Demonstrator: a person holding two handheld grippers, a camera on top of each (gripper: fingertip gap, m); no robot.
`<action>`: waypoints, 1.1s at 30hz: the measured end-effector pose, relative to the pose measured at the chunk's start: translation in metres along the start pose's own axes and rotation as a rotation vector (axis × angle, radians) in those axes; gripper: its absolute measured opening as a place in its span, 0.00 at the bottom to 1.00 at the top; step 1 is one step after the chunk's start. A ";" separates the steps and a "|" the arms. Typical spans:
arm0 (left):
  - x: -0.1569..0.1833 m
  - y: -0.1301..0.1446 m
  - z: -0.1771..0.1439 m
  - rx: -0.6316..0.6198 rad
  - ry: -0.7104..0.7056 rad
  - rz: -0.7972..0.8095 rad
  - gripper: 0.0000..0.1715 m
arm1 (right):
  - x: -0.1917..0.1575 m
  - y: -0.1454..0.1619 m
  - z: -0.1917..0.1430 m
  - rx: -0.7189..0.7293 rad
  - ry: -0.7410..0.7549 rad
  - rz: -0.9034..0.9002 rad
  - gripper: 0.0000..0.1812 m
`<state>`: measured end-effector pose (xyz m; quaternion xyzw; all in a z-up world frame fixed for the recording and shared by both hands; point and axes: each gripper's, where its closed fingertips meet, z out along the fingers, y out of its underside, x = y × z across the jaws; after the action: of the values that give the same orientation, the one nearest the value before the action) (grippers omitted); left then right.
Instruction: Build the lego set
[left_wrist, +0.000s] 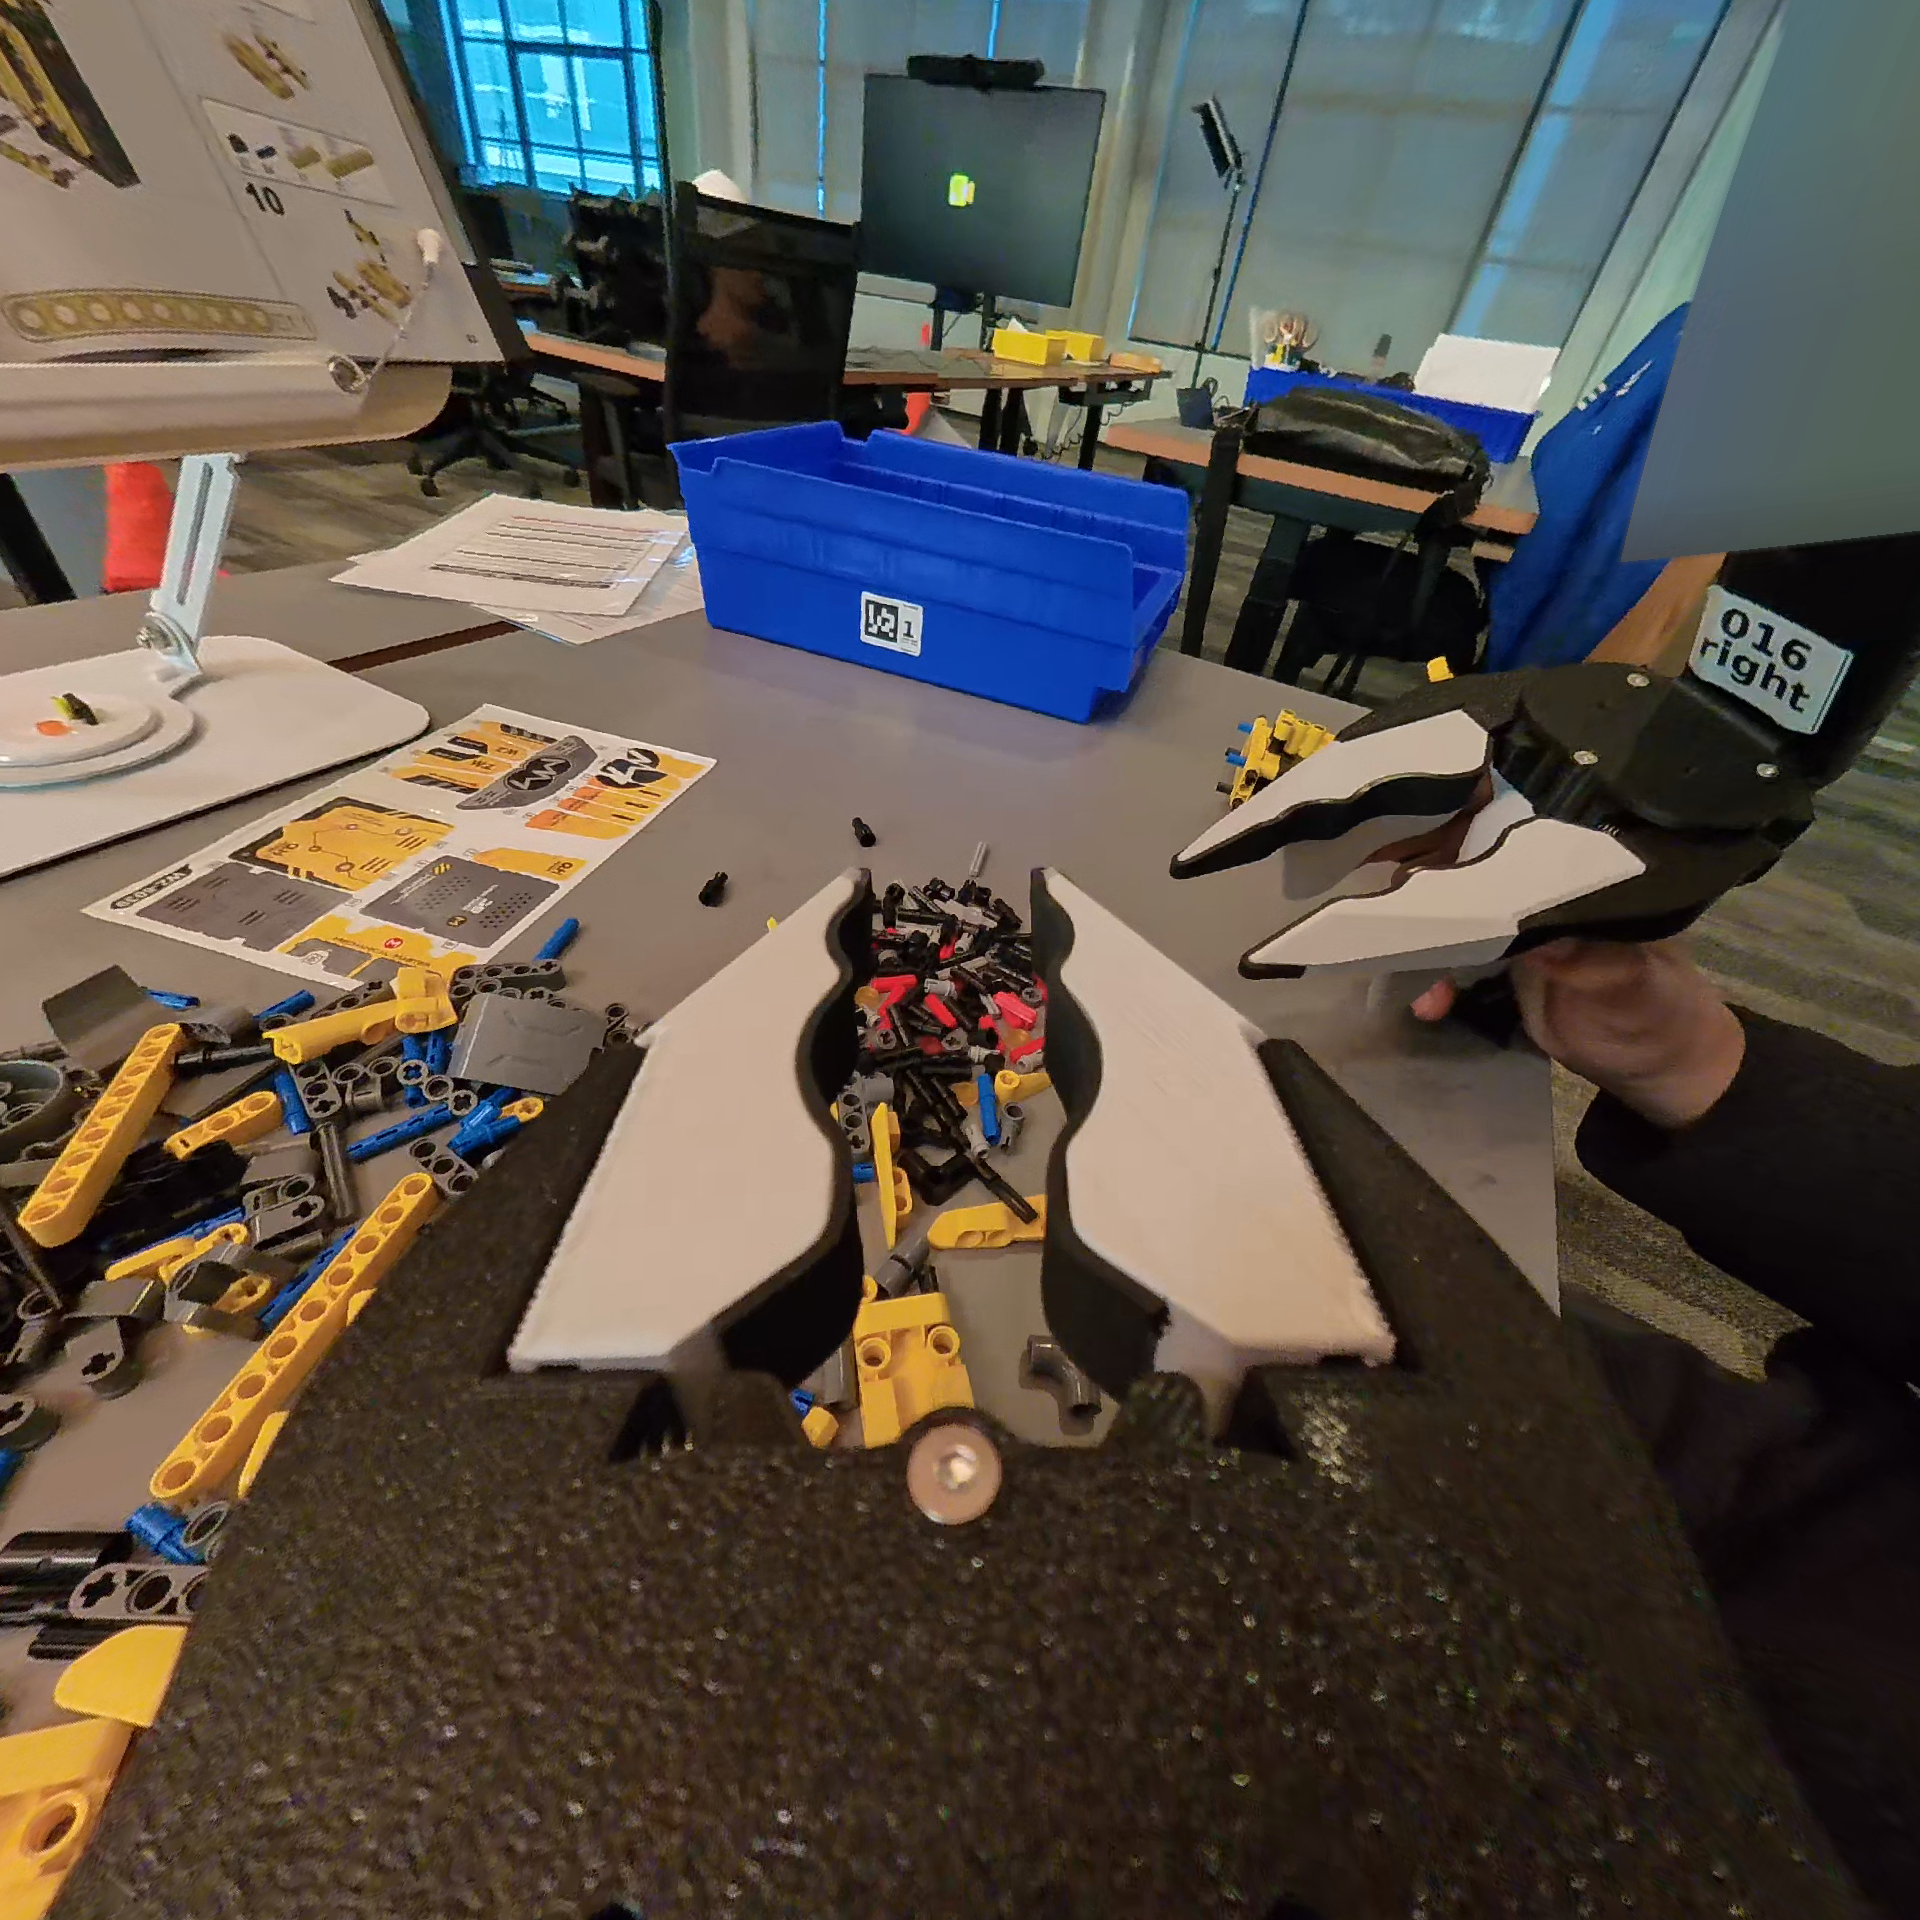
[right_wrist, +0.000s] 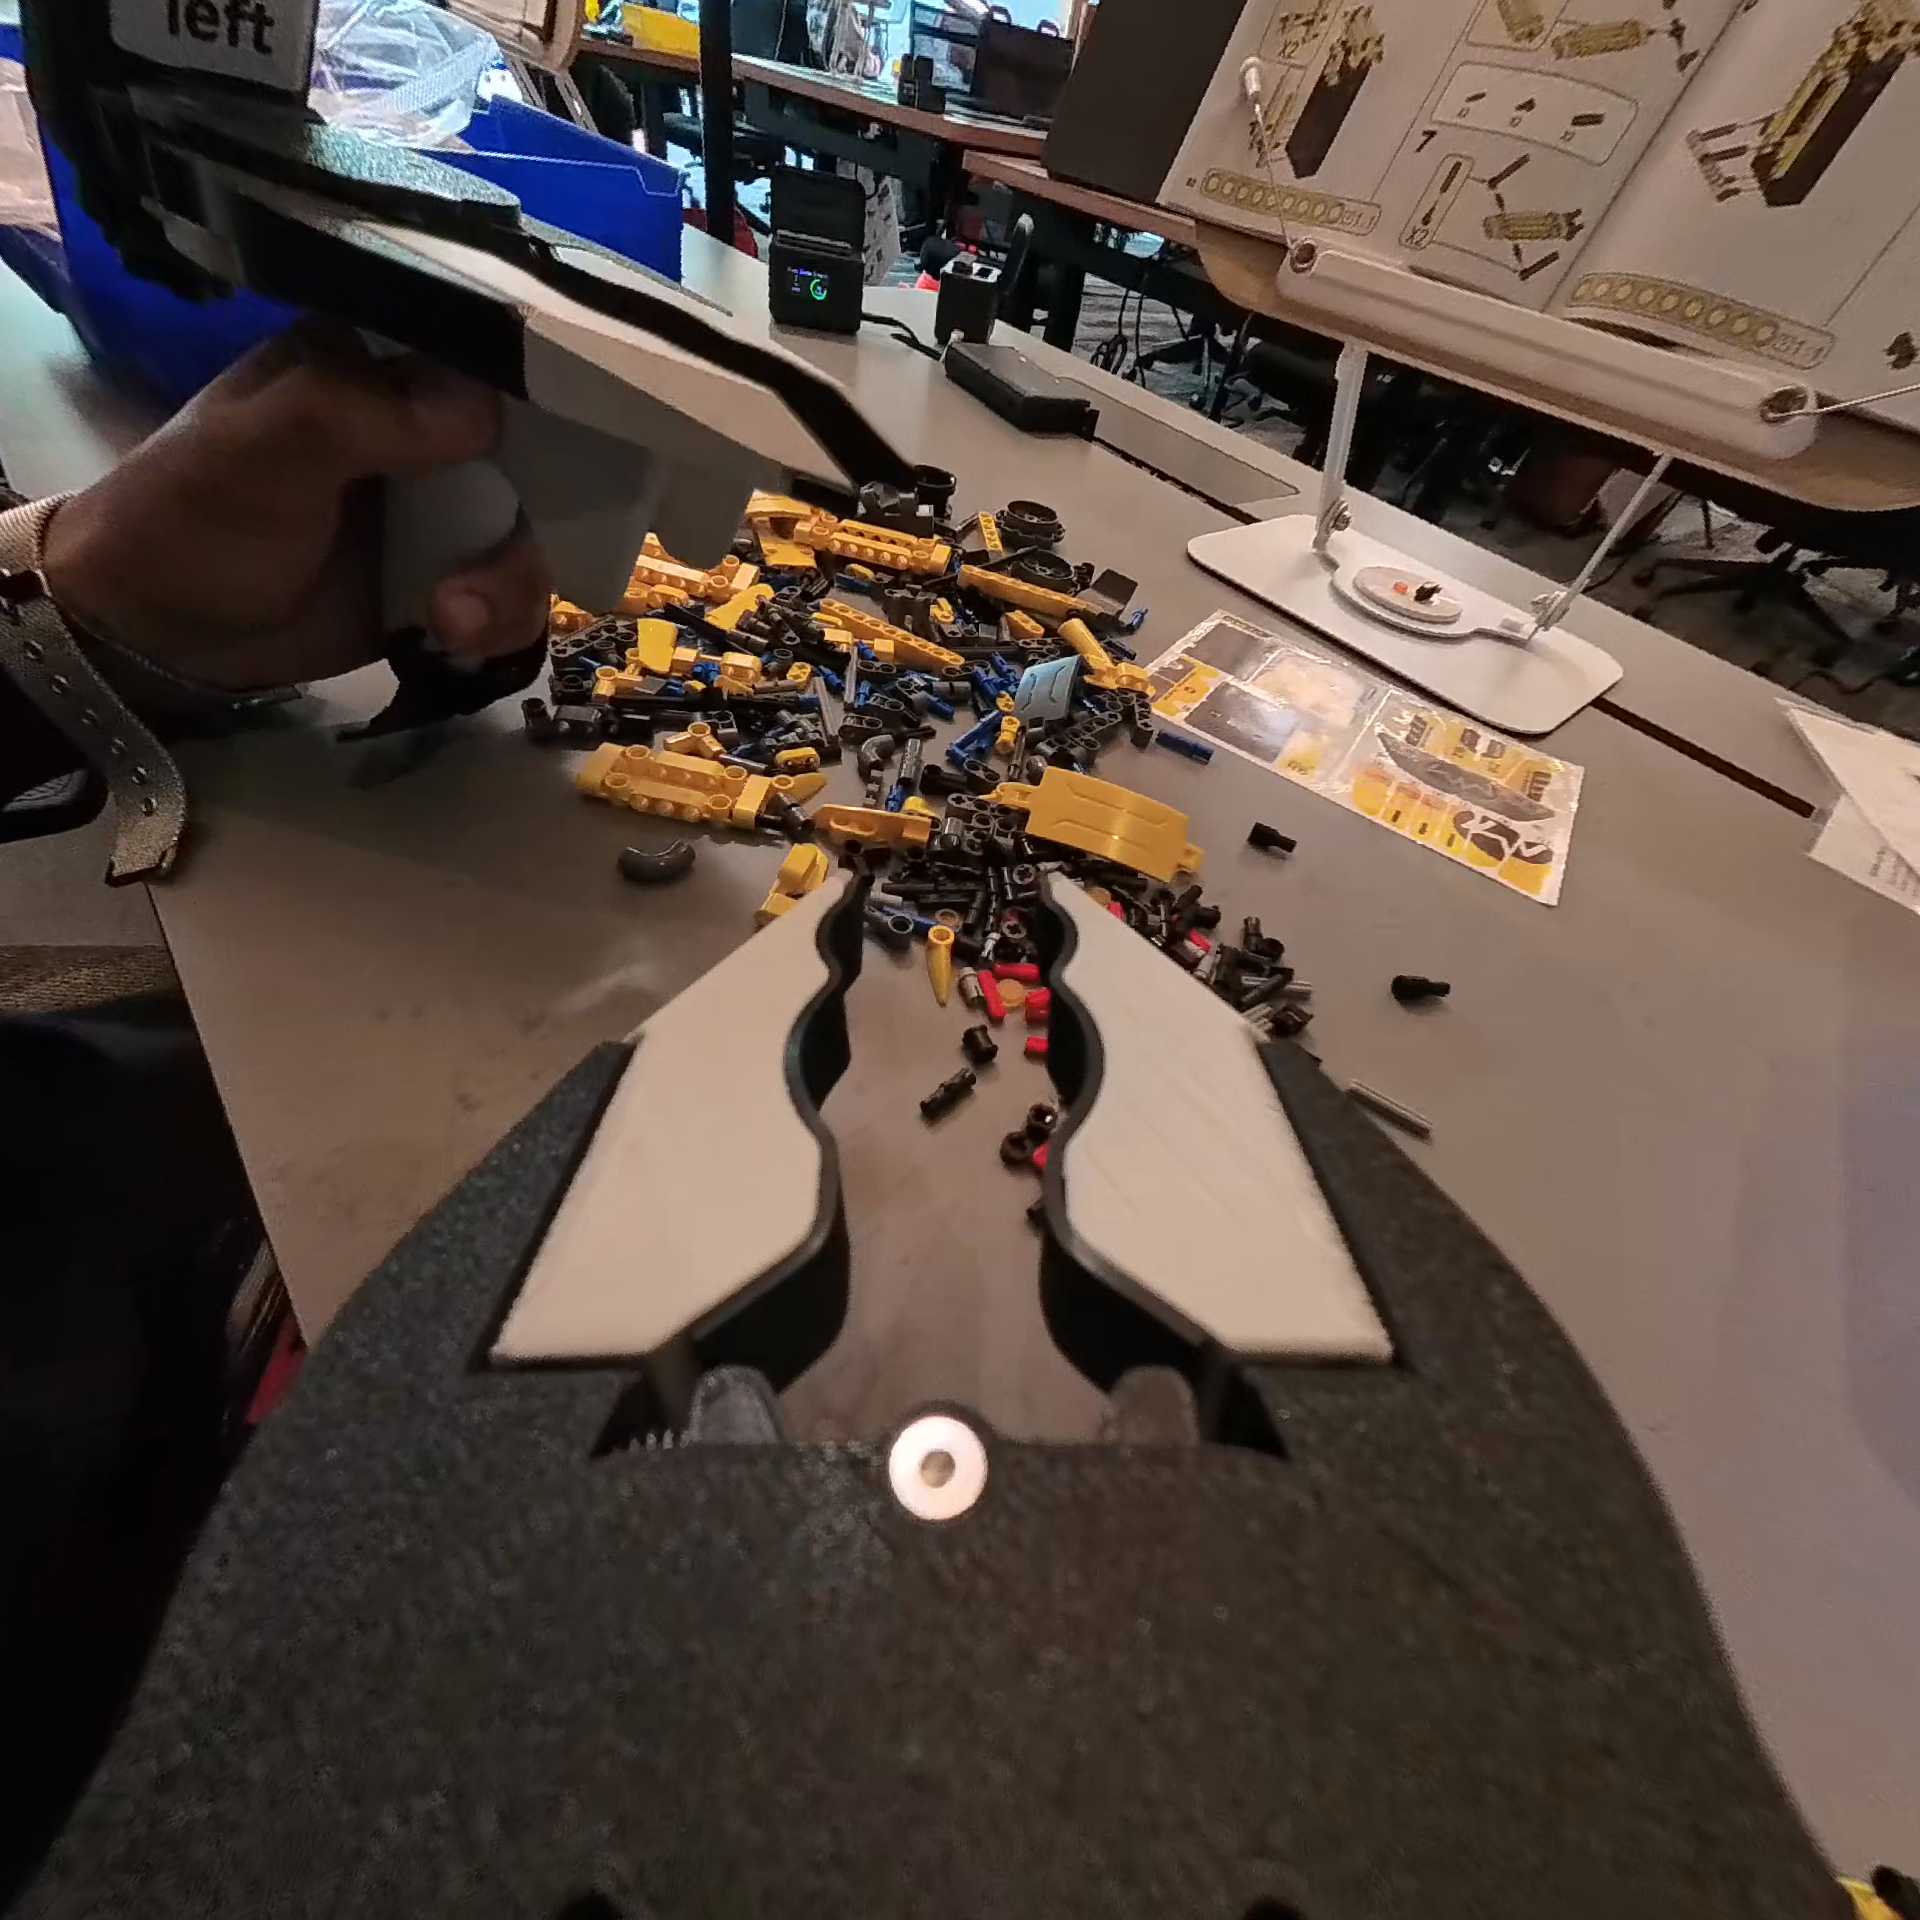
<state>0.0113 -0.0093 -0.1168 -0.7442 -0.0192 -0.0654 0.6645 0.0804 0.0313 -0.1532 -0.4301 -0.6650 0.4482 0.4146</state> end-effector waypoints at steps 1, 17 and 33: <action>0.000 0.000 0.000 0.000 -0.001 0.002 0.17 | 0.000 0.000 0.000 0.003 0.000 0.003 0.18; 0.000 -0.004 -0.002 0.023 0.010 -0.022 0.17 | 0.006 0.001 0.000 -0.006 0.032 0.016 0.18; -0.055 -0.040 -0.078 0.070 -0.396 0.039 0.00 | 0.017 0.002 -0.002 -0.010 0.090 0.054 0.18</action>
<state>-0.0534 -0.0792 -0.0751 -0.7191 -0.1372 0.0958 0.6745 0.0779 0.0481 -0.1523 -0.4700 -0.6361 0.4360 0.4295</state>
